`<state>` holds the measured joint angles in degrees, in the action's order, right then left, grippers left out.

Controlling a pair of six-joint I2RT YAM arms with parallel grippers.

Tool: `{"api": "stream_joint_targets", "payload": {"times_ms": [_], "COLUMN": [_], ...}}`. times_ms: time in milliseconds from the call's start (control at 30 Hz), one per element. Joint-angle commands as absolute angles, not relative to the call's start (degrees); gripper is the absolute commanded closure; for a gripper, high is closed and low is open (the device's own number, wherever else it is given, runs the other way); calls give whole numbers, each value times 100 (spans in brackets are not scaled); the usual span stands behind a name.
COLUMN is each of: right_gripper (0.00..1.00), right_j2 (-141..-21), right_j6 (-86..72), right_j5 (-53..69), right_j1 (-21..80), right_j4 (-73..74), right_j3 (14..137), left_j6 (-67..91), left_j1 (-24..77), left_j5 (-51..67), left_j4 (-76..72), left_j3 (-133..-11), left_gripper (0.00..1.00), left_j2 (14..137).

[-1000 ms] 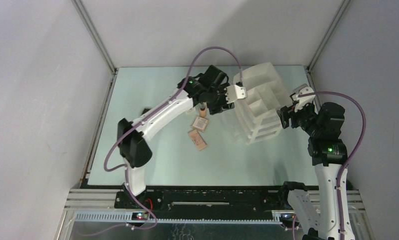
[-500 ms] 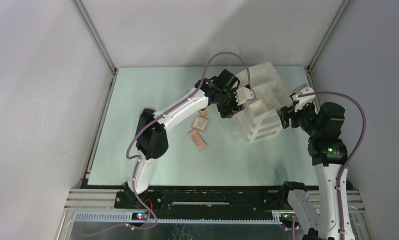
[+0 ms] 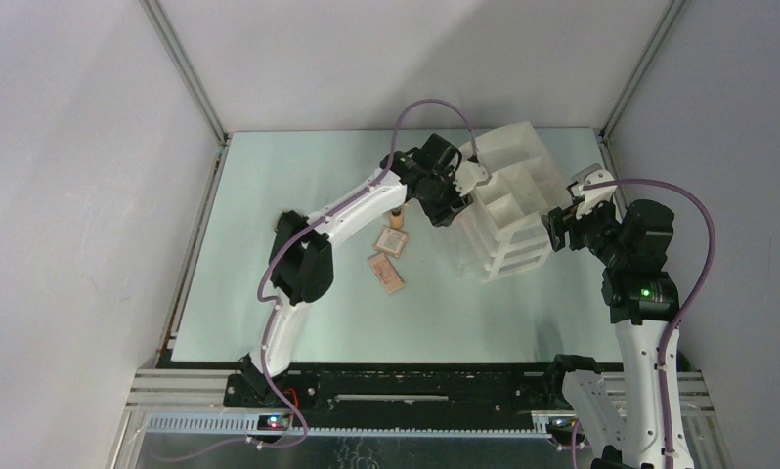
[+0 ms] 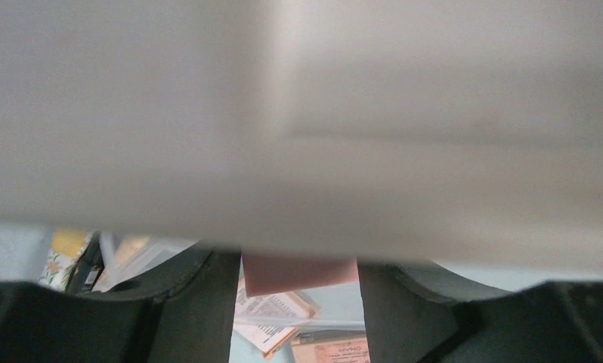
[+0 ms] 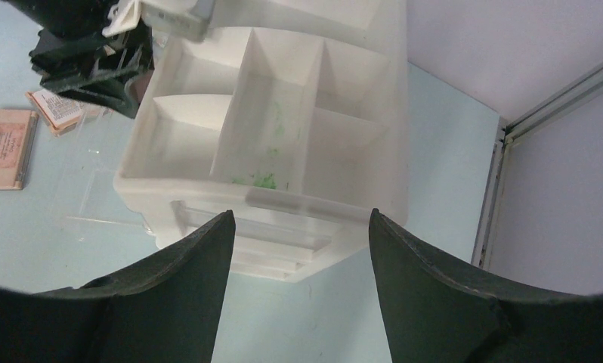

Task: Organize the makeup
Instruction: Place the makeup in the drawer, then pick up the makeup from the center of the board.

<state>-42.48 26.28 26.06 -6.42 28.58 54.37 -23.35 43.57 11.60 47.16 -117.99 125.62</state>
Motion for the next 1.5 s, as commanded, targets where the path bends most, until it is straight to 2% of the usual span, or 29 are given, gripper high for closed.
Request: {"api": "stream_joint_targets", "payload": {"times_ms": [0,33,167,300,500,633,767,933,1167,1300,1467], "right_gripper": [26,26,26,26,26,26,26,26,26,26,26], "right_j2": [-4209,-4202,-4225,-4241,-4257,-4252,-4245,-4254,-4264,-4326,-4371], "right_j6": [2648,2647,2644,2644,2645,2645,2645,2645,2627,2611,2613], "right_j5": [2610,2610,2623,2632,2637,2666,2683,2685,2666,2689,2660], "right_j1": [-677,-677,-701,-708,-712,-737,-756,-756,-764,-773,-789], "right_j4": [2788,2798,2796,2803,2804,2803,2804,2806,2799,2803,2805], "right_j3": [5440,5440,5440,5440,5440,5440,5440,5436,5440,5440,5440], "left_j6": [-1920,-1893,-1837,-1823,-1861,-1963,-2281,-2700,-2642,-3600,-5706], "left_j1": [4087,4058,3996,3954,3945,3946,3943,3946,3967,3968,3968], "left_j5": [1341,1322,1292,1273,1394,1525,1733,1823,1791,1705,1968], "left_j4": [4285,4216,4063,3904,3824,3883,3795,3100,2015,1811,1901], "left_j3": [-12072,-12026,-11901,-11674,-11288,-10906,-9977,-7983,-5786,-5128,-4633], "left_gripper": [61,56,47,32,19,17,14,7,1,0,0], "left_j2": [12551,12543,12464,12174,11629,11127,10328,9017,8081,7841,7641]}}
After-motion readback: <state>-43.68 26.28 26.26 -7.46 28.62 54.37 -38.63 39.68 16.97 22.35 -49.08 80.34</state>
